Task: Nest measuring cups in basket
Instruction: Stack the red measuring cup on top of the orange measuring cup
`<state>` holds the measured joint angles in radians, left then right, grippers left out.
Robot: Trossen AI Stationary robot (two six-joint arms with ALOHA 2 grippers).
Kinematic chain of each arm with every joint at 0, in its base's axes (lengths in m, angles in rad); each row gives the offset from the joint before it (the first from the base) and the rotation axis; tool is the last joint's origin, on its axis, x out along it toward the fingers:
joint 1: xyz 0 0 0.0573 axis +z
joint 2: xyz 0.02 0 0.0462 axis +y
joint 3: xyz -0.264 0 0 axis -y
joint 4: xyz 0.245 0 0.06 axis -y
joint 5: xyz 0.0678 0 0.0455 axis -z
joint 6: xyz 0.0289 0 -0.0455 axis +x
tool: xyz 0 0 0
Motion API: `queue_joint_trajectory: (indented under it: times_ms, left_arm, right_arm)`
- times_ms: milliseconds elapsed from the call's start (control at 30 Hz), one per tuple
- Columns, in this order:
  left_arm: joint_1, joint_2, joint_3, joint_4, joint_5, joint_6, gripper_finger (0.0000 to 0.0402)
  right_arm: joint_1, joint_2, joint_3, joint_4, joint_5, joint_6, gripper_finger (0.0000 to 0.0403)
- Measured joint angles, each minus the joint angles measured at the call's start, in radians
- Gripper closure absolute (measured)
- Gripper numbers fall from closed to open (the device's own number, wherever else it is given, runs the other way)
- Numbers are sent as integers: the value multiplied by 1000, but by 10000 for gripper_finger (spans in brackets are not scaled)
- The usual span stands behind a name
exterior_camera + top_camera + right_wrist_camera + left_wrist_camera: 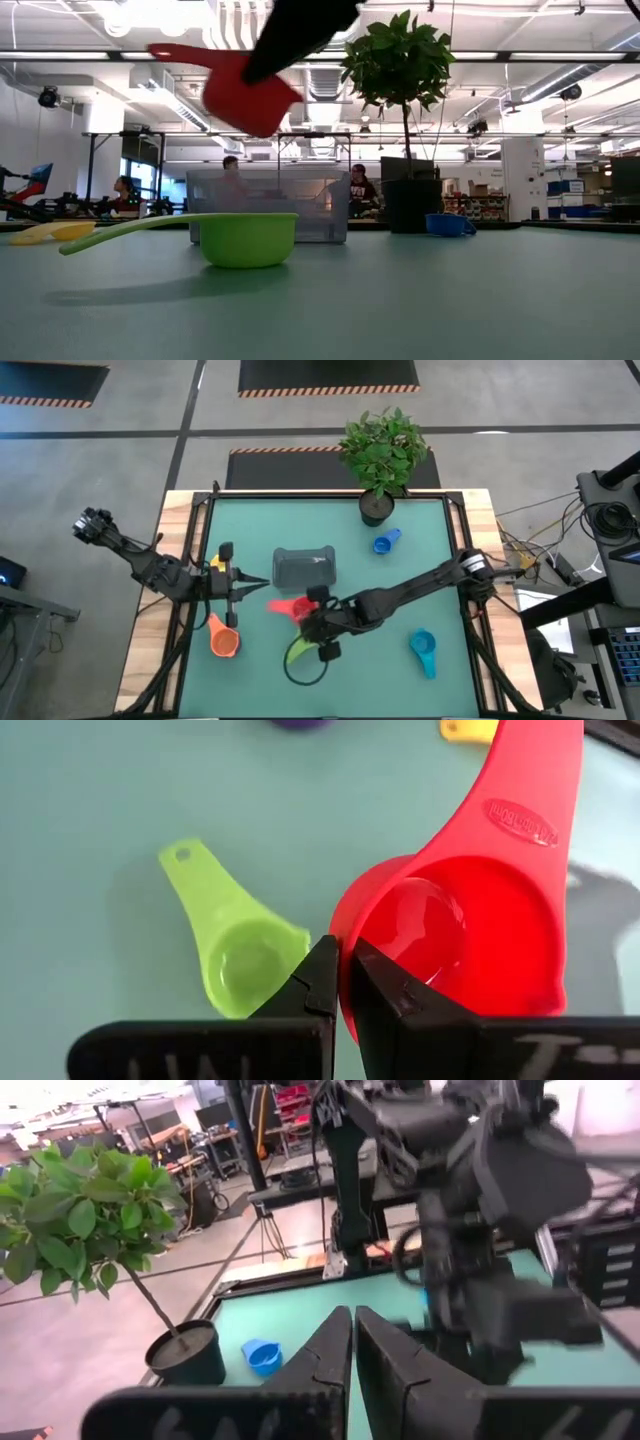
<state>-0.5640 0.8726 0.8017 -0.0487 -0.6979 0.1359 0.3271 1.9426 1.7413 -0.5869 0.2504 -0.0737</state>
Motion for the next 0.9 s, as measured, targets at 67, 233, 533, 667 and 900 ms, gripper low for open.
queue_joint_trajectory:
  times_ms: [67, 233, 533, 667, 900]
  left_arm:
    - [-3, 0, 0, 7, 0, -5, 402]
    - [-19, -5, 0, -20, 0, -30, 402]
    - [-51, -34, 22, -157, 5, -123, 402]
    - [-74, -49, 121, -322, 8, -206, 402]
    - [-126, -43, 226, -418, 8, -215, 402]
  right_arm:
    - [-6, 19, 2, 57, -26, -21, 394]
    - [-19, 53, 2, 147, -42, -40, 394]
    - [-34, 73, -14, 383, -44, -59, 394]
    - [-34, 80, -19, 460, -69, -84, 394]
    - [-46, 159, -10, 596, -92, -103, 394]
